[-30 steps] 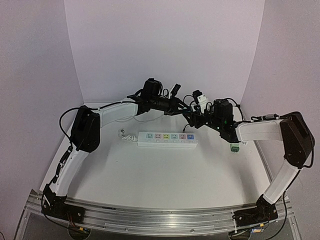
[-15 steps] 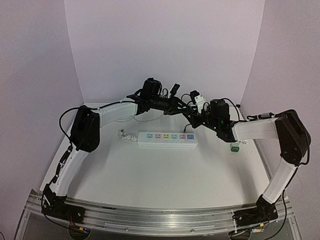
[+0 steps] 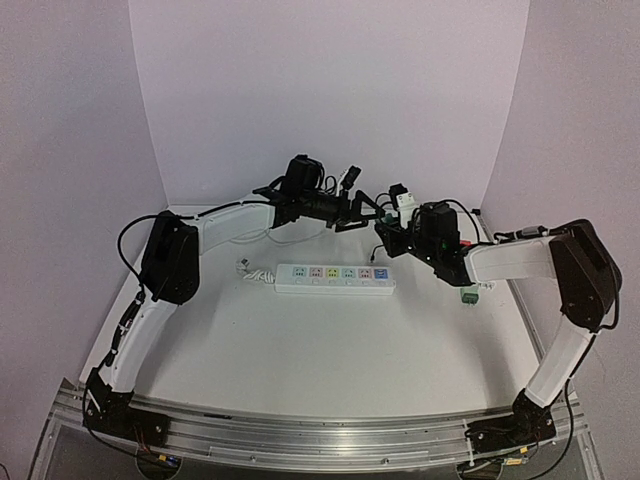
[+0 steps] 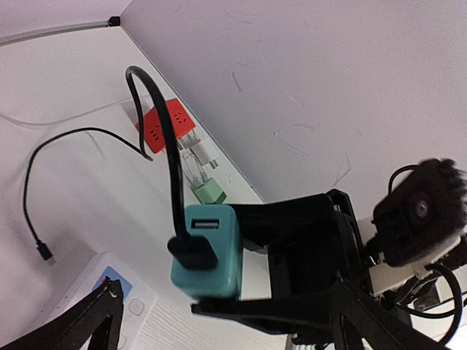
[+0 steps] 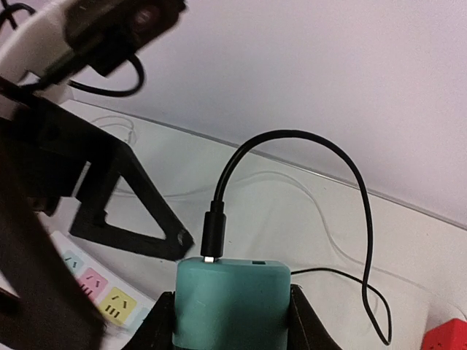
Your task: Pull the plug off the socket
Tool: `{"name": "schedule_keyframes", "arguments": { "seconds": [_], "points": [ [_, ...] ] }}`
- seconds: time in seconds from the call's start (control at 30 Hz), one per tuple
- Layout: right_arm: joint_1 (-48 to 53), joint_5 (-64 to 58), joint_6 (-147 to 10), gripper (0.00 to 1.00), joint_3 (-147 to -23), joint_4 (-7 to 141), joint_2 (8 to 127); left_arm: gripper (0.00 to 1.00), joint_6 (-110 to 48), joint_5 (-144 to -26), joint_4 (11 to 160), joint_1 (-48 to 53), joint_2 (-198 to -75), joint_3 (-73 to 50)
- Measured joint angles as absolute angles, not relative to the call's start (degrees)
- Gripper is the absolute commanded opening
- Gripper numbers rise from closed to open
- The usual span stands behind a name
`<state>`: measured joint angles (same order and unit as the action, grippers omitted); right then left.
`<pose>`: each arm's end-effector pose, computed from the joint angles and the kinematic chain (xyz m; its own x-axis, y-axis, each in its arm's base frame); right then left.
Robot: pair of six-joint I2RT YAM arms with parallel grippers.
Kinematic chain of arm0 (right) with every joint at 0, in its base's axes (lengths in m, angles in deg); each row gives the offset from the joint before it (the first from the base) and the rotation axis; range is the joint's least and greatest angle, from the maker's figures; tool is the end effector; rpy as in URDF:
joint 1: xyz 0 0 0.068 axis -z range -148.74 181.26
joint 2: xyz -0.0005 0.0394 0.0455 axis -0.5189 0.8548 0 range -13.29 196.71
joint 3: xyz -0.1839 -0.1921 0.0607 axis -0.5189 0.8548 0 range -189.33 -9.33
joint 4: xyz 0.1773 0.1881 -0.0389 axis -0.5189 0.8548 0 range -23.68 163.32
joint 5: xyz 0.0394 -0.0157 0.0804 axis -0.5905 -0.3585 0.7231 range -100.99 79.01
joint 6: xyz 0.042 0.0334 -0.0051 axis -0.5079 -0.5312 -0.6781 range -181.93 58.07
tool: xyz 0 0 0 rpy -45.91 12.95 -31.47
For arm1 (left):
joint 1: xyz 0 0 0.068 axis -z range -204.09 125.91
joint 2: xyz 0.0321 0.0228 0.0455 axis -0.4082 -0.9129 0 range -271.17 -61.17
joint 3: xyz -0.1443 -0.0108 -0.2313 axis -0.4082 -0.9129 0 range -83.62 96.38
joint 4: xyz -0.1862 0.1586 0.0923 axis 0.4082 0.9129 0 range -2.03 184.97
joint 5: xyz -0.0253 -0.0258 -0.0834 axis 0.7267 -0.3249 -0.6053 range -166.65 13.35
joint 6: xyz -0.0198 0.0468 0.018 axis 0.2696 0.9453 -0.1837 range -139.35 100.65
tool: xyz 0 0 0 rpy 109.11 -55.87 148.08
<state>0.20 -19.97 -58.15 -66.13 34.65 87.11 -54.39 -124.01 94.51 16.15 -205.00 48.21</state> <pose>0.3397 0.1982 0.2250 -0.1519 -0.1676 -0.9741 -0.3896 0.9159 -0.0968 0.4246 -0.3935 0.2458 -0.7557 0.1300 -0.6419 0.6548 0.1725 -0.7359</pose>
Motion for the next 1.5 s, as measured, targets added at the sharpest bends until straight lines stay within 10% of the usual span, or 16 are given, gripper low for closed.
{"name": "schedule_keyframes", "arguments": {
  "seconds": [0.67,1.5],
  "points": [
    [15.9,-16.4,-59.8,0.00,-94.4,57.6,89.7,1.00,-35.6,-116.2,99.2,10.7,-200.7,49.9],
    [15.0,-20.7,-67.9,0.00,-73.5,77.3,92.6,0.99,-34.1,-117.2,101.5,10.3,-200.6,49.9]
  ]
}}
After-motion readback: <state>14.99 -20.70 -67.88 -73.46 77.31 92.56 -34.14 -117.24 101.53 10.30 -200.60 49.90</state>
